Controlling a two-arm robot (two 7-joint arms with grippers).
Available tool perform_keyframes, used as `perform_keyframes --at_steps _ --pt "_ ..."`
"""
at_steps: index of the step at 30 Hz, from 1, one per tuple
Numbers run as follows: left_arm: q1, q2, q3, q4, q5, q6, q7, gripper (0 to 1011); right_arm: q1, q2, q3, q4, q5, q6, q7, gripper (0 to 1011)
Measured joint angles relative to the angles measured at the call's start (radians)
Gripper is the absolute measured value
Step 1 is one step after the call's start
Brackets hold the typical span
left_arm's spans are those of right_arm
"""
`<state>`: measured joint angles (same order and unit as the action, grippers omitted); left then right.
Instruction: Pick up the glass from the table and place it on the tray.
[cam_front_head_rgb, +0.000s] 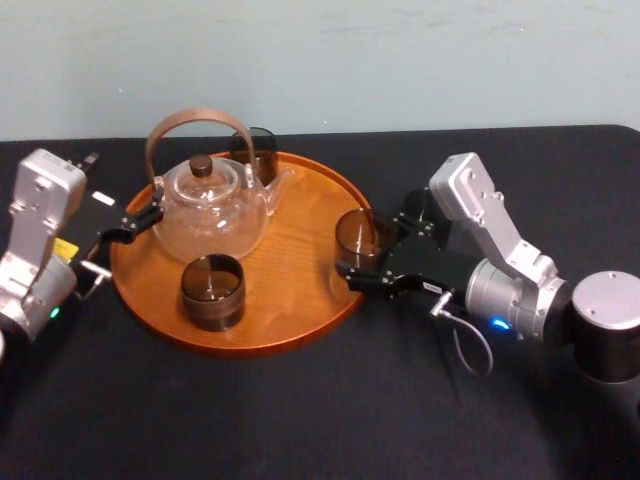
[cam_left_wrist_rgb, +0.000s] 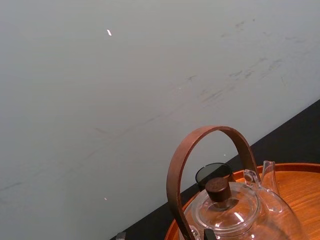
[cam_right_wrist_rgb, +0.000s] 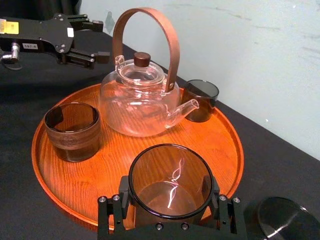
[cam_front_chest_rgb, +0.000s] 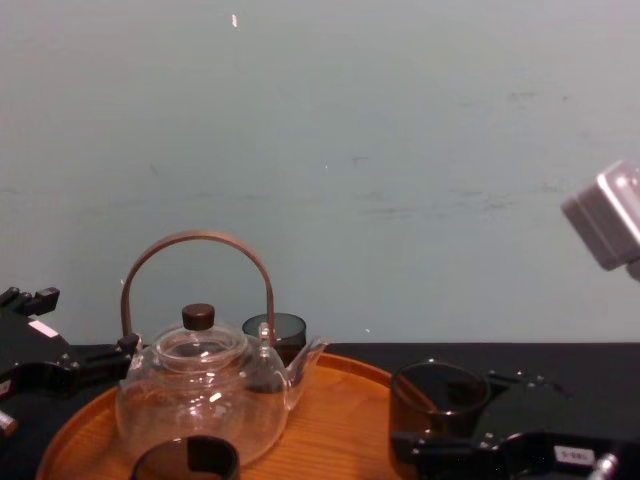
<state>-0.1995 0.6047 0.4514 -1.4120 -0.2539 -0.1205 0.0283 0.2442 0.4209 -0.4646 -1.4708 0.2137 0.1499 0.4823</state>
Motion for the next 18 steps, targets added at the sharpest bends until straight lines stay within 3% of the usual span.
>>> perform_keyframes --at_steps 18 --pt "0.0 0.0 0.0 0.0 0.0 0.0 0.0 1010 0.066 -0.048 -0.061 0.089 -0.023 -0.02 0.022 915"
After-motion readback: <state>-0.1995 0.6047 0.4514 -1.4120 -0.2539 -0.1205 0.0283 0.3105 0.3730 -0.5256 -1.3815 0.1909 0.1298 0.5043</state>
